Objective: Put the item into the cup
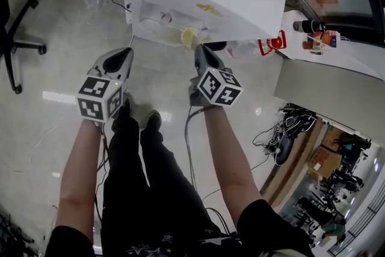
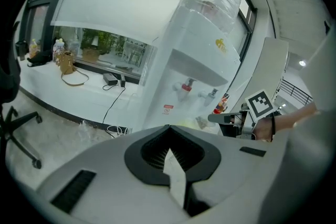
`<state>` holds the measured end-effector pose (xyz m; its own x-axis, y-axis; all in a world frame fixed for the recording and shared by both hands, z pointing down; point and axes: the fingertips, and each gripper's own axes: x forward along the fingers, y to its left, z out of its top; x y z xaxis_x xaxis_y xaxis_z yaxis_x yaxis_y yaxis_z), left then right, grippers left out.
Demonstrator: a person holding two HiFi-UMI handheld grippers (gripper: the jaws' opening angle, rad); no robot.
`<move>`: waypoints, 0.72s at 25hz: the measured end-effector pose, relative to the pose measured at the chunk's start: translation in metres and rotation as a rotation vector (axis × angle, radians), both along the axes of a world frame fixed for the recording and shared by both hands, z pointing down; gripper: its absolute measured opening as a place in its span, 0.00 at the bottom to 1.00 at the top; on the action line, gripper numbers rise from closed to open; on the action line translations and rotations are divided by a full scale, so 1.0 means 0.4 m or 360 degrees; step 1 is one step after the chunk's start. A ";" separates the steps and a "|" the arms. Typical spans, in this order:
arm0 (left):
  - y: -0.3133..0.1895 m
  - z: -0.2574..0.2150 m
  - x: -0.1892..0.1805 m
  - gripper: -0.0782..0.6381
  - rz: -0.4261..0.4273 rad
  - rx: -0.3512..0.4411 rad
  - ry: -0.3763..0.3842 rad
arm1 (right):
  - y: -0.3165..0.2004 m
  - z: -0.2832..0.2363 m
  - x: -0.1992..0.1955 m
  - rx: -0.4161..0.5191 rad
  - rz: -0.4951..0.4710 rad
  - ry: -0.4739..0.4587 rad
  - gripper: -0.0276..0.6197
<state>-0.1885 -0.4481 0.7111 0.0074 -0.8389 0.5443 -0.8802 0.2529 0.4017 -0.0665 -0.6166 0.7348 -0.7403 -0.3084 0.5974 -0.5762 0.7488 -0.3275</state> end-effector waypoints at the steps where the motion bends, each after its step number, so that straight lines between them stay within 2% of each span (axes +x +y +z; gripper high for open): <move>1: -0.001 0.008 -0.006 0.12 -0.0001 -0.0002 0.0003 | -0.004 0.010 -0.008 0.0005 0.0007 0.0000 0.05; 7: -0.001 0.062 -0.029 0.12 -0.0012 -0.0020 0.0036 | -0.021 0.072 -0.042 0.0022 0.0011 0.0052 0.05; 18: -0.028 0.111 -0.027 0.12 0.0057 -0.0041 0.0050 | -0.038 0.135 -0.059 0.0000 -0.0002 0.0169 0.05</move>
